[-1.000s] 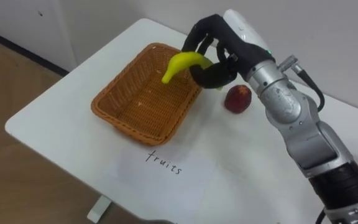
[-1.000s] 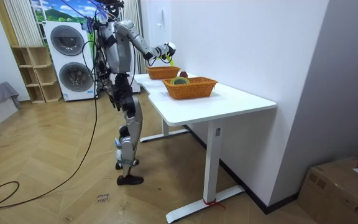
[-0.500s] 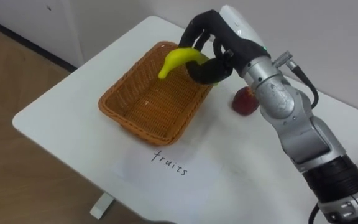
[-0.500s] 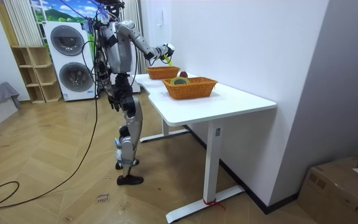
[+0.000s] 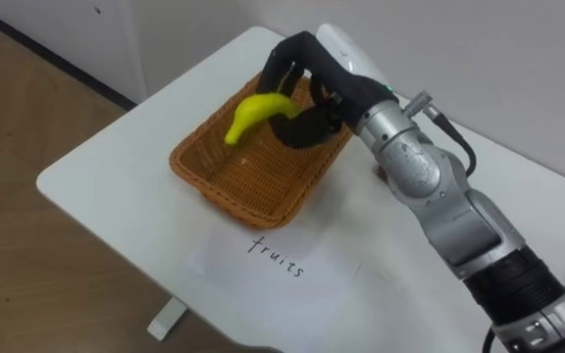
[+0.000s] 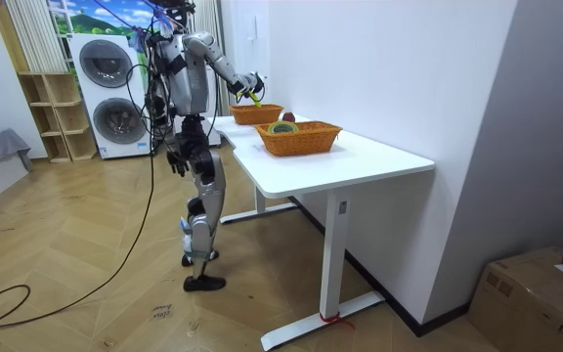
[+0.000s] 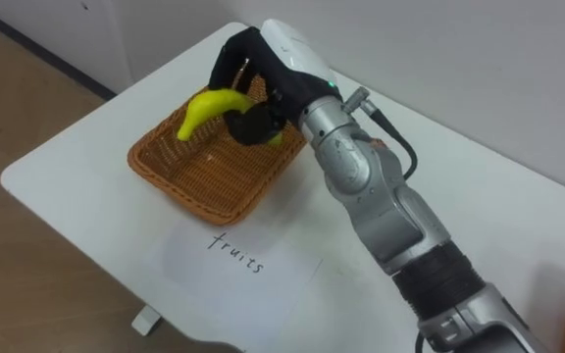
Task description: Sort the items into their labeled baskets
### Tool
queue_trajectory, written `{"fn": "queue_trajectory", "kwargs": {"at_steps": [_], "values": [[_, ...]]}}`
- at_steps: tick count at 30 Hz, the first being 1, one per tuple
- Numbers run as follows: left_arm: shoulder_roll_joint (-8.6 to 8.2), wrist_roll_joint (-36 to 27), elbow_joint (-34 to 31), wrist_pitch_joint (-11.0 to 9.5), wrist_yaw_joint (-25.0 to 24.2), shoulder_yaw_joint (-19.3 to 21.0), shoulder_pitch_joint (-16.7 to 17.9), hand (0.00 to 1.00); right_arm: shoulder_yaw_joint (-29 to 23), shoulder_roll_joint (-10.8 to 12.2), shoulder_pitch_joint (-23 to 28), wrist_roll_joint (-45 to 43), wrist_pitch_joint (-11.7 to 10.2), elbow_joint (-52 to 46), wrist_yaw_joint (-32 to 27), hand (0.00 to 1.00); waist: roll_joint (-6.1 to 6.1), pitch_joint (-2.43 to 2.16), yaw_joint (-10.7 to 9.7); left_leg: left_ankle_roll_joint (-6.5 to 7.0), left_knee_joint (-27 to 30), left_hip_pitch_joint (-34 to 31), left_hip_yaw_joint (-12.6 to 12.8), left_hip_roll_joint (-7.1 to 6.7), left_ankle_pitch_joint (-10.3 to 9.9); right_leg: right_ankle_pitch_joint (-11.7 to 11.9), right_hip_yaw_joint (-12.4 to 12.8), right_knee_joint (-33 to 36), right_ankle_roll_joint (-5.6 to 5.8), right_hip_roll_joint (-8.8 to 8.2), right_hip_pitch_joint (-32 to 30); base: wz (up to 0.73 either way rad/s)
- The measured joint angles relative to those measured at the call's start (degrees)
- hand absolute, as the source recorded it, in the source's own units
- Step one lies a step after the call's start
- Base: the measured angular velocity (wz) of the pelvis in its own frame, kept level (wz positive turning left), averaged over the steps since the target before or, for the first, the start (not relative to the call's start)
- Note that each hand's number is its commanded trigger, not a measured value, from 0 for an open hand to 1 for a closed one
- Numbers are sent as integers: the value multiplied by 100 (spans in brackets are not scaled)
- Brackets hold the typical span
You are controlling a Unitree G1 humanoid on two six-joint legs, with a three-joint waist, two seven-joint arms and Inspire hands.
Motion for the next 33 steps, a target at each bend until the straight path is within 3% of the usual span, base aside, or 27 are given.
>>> {"fn": "queue_trajectory", "kwargs": {"at_steps": [10, 19, 21, 22, 23, 24, 33], "values": [[1, 6, 28, -14, -1, 4, -74, 0, 10, 111, 0, -211, -2, 348, 17, 100, -31, 25, -2, 42, -4, -27, -67, -83, 23, -18, -187, 1, 30, -40, 40, 3], [17, 19, -129, -1, -7, 4, -96, 0, 241, 175, -2, -503, -1, 613, 64, 100, -26, 28, 77, 42, -31, -10, -73, -67, 26, -19, -224, -7, 30, -37, 24, 2], [32, 24, -217, -2, -8, 4, -115, 0, 261, 175, -2, -502, -1, 665, 69, 47, -27, 27, 120, 42, -38, -3, -73, -65, 26, -19, -226, -8, 30, -40, 25, 0], [40, 25, -278, -3, -8, 4, -116, 0, 289, 175, -2, -501, -1, 712, 69, 35, -27, 27, 143, 42, -39, 1, -72, -65, 26, -19, -225, -9, 30, -41, 31, 0], [43, 25, -297, -3, -8, 4, -117, 0, 309, 175, -2, -502, -1, 728, 69, 6, -27, 27, 149, 42, -39, 3, -73, -65, 26, -19, -225, -10, 30, -42, 33, 0], [51, 25, -308, -2, -8, 4, -120, 0, 357, 176, -3, -502, 0, 737, 69, 0, -29, 26, 155, 42, -40, 4, -74, -66, 26, -19, -226, -10, 30, -44, 35, 0], [59, 32, -281, 54, -7, 4, -120, 0, 413, 255, -4, -520, 5, 949, 71, 0, -23, 30, 162, 43, -39, 9, -77, -64, 27, -21, -229, -12, 33, -58, 47, 0]]}}
